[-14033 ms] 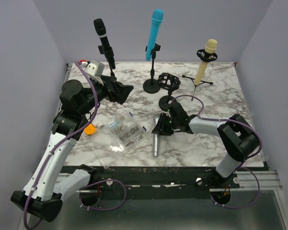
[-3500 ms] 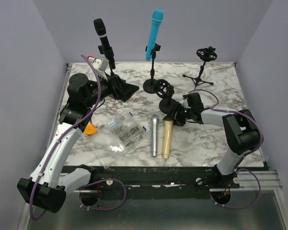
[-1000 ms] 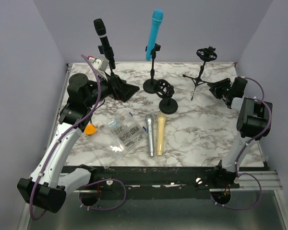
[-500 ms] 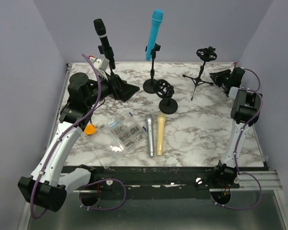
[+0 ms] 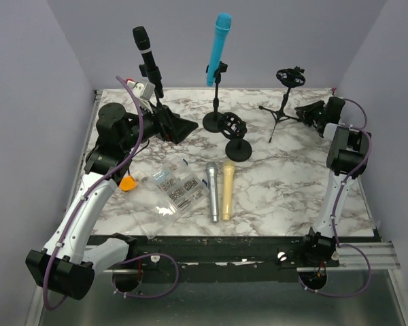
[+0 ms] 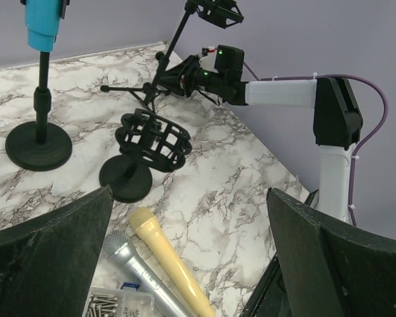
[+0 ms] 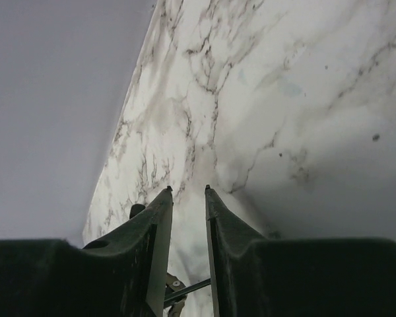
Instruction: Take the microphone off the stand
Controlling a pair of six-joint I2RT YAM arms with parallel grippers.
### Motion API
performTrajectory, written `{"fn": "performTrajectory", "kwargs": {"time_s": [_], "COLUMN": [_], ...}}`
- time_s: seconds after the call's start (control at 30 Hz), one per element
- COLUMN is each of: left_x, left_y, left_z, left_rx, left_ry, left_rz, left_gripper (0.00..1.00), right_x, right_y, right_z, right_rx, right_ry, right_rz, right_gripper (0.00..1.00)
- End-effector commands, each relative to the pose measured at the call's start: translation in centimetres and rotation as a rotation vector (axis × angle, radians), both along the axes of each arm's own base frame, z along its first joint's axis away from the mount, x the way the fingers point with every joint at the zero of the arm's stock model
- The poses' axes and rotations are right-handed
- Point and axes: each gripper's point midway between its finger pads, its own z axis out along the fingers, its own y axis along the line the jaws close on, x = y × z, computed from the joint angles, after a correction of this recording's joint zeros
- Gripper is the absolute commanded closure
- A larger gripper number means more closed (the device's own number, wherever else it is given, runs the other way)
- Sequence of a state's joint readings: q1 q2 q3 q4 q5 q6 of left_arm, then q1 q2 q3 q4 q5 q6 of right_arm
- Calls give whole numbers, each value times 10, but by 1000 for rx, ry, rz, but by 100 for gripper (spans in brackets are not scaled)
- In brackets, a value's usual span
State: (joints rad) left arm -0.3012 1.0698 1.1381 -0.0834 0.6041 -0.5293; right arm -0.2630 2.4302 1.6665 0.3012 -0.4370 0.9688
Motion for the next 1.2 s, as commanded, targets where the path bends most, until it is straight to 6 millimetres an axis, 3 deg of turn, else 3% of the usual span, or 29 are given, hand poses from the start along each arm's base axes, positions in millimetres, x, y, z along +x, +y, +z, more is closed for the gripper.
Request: {"fn": "performTrajectory", "kwargs": {"time_s": [0.0, 0.3, 0.63, 0.77, 0.97, 1.17], "left_x": [-4, -3, -5, -5, -5, -6], "left_y": [-1, -2, -3, -4, -7, -9], "left_z": [7, 5, 6, 7, 5, 1], "left_rx": [-14, -17, -29, -35, -45, -55], "left_ry": [-22, -13, -13, -10, 3, 25], "left_rz": [-21, -26, -38, -44, -58, -74], "left_gripper": [2, 2, 2, 2, 2, 2], "right_x": [-39, -87, -146, -164, -177, -172], "right_y": [17, 28, 60, 71, 36, 23], "right_z": [-41, -37, -42, -41, -31, 5], "right_rx": [-6, -9, -21, -84, -391, -576], "right_ry": [150, 176, 203, 217, 245, 151], "right_rz": [40, 37, 103, 164, 159, 207], "right_gripper": [70, 70, 70, 61, 36, 29]}}
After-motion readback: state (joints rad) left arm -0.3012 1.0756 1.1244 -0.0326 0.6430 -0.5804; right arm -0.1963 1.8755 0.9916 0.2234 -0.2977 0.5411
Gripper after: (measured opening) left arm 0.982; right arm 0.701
